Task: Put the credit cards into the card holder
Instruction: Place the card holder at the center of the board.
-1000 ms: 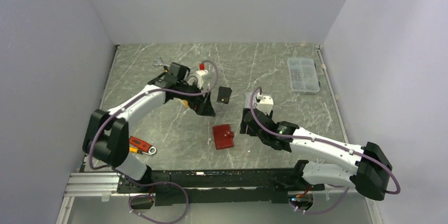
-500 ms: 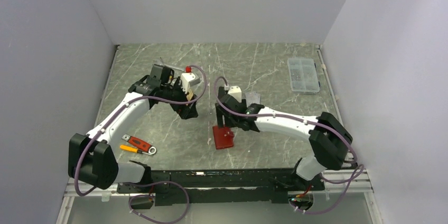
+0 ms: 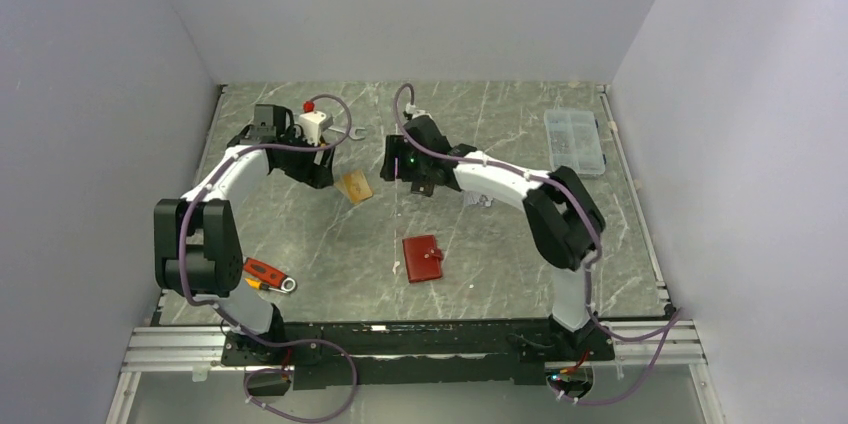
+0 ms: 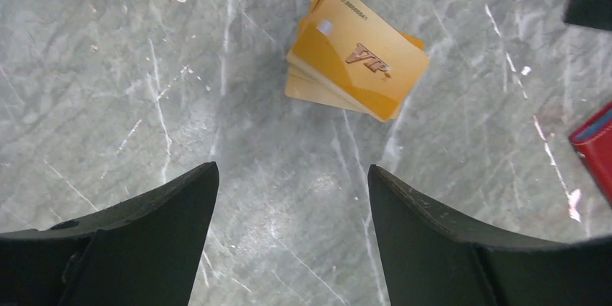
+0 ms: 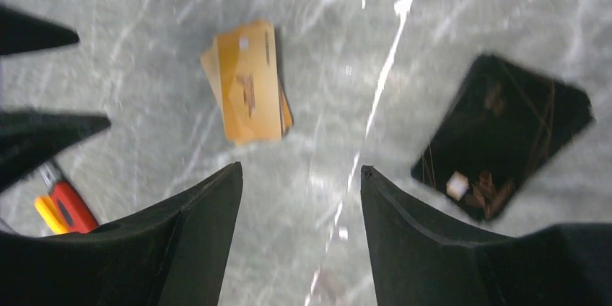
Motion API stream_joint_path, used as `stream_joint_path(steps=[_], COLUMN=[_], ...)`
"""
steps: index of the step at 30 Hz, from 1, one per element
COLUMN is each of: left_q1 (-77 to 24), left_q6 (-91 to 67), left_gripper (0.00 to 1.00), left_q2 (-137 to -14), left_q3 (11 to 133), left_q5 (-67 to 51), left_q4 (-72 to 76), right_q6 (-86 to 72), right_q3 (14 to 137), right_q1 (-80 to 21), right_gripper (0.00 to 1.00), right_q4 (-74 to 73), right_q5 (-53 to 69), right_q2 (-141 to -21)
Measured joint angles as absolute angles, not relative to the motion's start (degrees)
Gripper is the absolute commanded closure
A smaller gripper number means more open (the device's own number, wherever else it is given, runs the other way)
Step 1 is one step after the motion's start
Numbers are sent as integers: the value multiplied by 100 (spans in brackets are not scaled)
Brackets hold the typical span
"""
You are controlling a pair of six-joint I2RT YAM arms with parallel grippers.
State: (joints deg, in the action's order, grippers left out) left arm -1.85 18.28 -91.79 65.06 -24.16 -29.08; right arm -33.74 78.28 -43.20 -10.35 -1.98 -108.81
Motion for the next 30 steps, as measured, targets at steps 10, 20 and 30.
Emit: stream_joint_path(steps=[10, 20, 30], left_q1=[-211, -508, -158], left_q6=[2320, 2864, 2882], left_gripper=[20, 19, 22], left_q2=[-9730, -9852, -10108], left_q3=[6906, 6818, 7126], left_q5=[-2069, -1697, -2108], left_q4=[-2491, -1916, -2316], right_q6=[-3992, -4438, -3743], right_q3=[9094, 9649, 11275], right_q1=[-3660, -3658, -3763], right_gripper=[38, 43, 28], right_q4=[-163, 309, -523], right_q5=[1468, 2106, 1525], right_q2=[-12794, -13472, -14217])
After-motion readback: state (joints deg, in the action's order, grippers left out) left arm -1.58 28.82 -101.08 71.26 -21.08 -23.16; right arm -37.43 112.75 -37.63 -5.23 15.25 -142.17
